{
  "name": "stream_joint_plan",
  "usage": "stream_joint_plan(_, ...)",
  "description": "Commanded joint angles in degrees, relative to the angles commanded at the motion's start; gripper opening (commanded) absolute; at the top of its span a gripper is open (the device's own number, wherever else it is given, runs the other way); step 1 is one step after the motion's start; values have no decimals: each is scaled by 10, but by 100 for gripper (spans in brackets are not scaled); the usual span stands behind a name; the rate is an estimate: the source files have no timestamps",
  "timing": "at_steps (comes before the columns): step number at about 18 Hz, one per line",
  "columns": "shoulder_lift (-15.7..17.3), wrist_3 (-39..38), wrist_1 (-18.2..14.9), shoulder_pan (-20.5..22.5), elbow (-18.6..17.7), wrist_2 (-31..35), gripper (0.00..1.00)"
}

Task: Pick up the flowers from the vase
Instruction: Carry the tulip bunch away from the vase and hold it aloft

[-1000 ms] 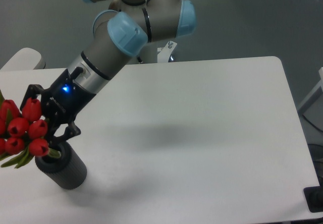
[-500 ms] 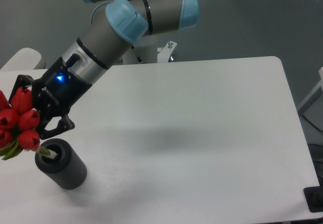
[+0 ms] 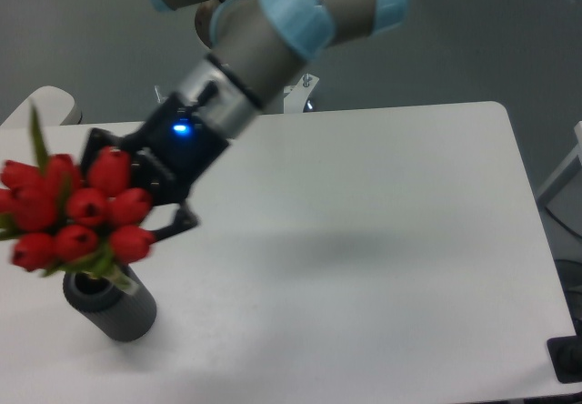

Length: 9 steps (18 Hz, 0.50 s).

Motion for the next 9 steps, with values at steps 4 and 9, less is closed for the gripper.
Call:
stream_joint_plan(4,-24,27,-1,43,24,-3,39)
stream_joint_plan(9,-46,117,-2,80,16,-25,39)
